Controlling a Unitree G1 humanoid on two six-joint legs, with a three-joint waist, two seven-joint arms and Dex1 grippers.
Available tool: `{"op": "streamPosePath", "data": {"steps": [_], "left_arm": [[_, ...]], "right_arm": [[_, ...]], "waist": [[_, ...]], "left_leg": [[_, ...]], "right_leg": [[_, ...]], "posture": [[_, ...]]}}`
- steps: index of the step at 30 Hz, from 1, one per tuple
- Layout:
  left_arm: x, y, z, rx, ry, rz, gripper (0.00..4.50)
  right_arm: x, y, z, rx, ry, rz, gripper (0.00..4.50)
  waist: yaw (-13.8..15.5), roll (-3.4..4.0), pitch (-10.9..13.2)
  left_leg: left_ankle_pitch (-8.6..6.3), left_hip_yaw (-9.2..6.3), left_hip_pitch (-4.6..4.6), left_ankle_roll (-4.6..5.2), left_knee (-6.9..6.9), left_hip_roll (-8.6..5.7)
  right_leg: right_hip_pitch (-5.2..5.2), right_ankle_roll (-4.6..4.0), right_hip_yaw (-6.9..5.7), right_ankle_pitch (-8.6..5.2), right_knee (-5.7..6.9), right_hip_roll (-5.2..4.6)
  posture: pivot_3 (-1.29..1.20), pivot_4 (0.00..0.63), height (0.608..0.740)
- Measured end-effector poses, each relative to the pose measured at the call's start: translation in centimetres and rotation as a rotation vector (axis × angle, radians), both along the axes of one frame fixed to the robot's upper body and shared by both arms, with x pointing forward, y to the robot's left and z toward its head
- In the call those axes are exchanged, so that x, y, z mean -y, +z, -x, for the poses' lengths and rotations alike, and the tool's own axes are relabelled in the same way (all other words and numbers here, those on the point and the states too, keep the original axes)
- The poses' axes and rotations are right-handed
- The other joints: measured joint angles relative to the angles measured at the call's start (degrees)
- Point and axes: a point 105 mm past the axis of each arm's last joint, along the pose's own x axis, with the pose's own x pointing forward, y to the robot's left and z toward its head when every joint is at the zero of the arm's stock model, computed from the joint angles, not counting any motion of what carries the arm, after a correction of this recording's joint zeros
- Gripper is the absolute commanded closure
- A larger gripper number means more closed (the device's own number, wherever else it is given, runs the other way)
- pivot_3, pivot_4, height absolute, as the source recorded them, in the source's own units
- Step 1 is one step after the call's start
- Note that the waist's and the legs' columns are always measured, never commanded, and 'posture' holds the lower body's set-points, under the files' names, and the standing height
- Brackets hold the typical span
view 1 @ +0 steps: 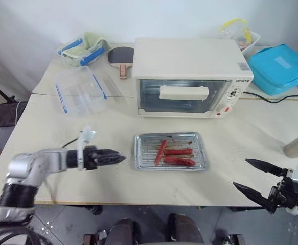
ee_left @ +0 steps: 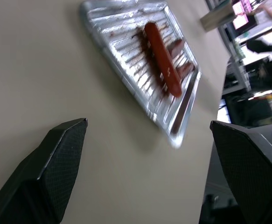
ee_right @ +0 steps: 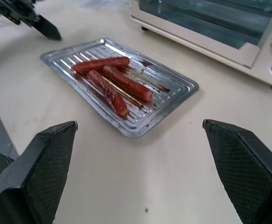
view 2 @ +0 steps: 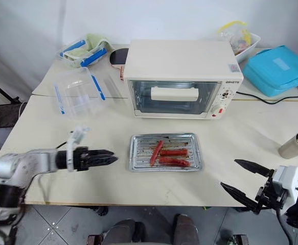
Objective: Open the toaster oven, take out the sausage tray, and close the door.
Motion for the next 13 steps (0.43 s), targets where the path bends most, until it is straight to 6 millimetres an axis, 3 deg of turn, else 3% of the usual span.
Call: {"op": "streamPosePath", "data": {"steps": [5,13], "left_arm": [[-2.1,-0.4,2.8,0.457,-0.23,-0.27,0.03],[-2.9,0.9,0.7,0.699,-0.107,-0.276,0.03]], "right_arm": [[0.1,0.9,-0.7,0.011,0.062,0.035,0.0],[-1.5,1.1,-1.2,0.048,0.19,0.063,0.0]], "waist": [[0.2,0.02,0.0],[0.9,0.02,0.0]], "left_leg": [[-0.22,-0.05,-0.17,-0.09,-0.11,0.02],[0.0,0.01,-0.44,0.48,0.0,-0.01]], "right_leg": [[-0.1,-0.01,-0.01,0.0,-0.38,-0.24],[-0.25,0.09,-0.6,0.05,0.01,0.15]], "posture": [[0.0,0.15,0.74],[0.0,0.15,0.74]]}}
